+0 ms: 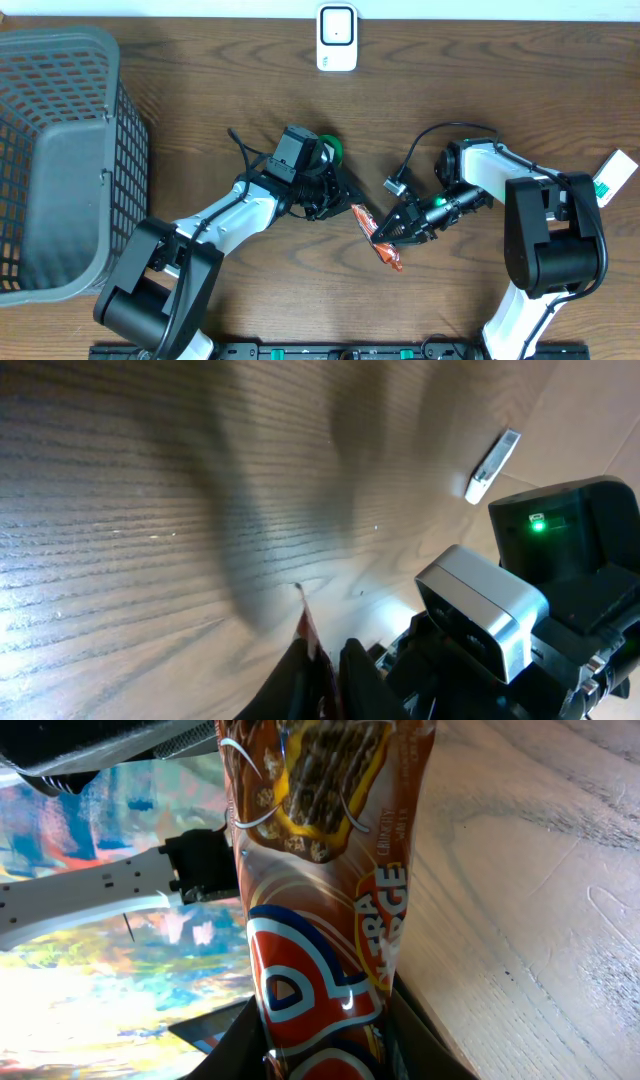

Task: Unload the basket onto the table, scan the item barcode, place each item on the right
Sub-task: 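Reach the left gripper to the Top bar's end and grasp it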

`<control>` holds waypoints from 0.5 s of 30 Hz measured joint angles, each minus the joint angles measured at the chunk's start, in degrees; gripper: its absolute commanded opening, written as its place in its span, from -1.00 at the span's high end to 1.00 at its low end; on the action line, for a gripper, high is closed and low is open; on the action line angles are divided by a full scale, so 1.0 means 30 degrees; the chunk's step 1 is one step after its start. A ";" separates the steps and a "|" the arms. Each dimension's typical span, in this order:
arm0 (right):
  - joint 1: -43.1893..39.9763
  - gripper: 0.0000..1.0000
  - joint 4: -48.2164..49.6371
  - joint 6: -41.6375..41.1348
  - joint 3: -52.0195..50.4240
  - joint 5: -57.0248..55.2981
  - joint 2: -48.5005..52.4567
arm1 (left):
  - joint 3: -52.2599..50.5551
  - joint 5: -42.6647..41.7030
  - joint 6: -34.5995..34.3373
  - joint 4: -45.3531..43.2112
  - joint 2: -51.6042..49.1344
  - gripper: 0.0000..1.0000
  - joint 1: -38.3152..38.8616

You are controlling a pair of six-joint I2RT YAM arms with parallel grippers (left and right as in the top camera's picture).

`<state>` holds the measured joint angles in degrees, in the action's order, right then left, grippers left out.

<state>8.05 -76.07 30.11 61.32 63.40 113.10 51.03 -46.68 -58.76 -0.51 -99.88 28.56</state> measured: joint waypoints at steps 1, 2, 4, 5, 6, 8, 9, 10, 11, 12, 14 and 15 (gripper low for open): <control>0.0000 0.75 0.0000 0.0000 0.0000 0.0000 0.0000 | 0.0000 -0.0015 0.0000 0.0000 0.0000 0.84 0.0000; 0.0000 0.74 -0.0007 0.0000 0.0000 -0.0007 0.0000 | 0.0000 -0.0029 -0.0007 -0.0007 0.0000 0.84 0.0000; 0.0000 0.74 -0.0015 0.0000 0.0000 0.0000 0.0000 | 0.0000 -0.0051 -0.0022 0.0000 0.0000 0.85 0.0000; 0.0000 0.74 -0.0015 0.0000 0.0000 0.0000 0.0000 | 0.0000 -0.0051 -0.0029 0.0000 0.0000 0.85 0.0000; 0.0000 0.74 -0.0022 0.0000 0.0000 0.0000 0.0000 | 0.0000 -0.0058 -0.0036 0.0000 0.0000 0.85 0.0000; 0.0000 0.74 -0.0044 0.0000 0.0000 0.0000 0.0000 | 0.0000 -0.0058 -0.0051 0.0000 0.0000 0.85 0.0000; 0.0000 0.73 -0.0051 0.0000 0.0000 0.0000 0.0000 | 0.0000 -0.0058 -0.0051 0.0000 0.0000 0.85 0.0000; 0.0000 0.69 -0.0058 0.0000 0.0000 0.0000 0.0000 | 0.0000 -0.0058 -0.0051 0.0000 0.0000 0.85 0.0000; 0.0000 0.62 -0.0058 0.0000 0.0000 0.0000 0.0000 | 0.0000 -0.0058 -0.0051 0.0000 0.0000 0.86 0.0000; 0.0000 0.46 -0.0051 0.0000 0.0000 -0.0007 0.0000 | 0.0000 -0.0058 -0.0051 0.0007 0.0000 0.86 0.0000; 0.0000 0.25 -0.0044 0.0015 0.0000 0.0000 0.0000 | 0.0000 -0.0066 -0.0051 0.0007 0.0000 0.86 0.0000; 0.0000 0.23 -0.0036 -0.0066 0.0000 -0.0015 0.0000 | 0.0000 -0.0058 -0.0058 0.0015 0.0000 0.86 0.0000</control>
<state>8.05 -76.18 29.91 61.32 63.35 113.10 51.03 -46.85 -58.94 -0.47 -99.88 28.56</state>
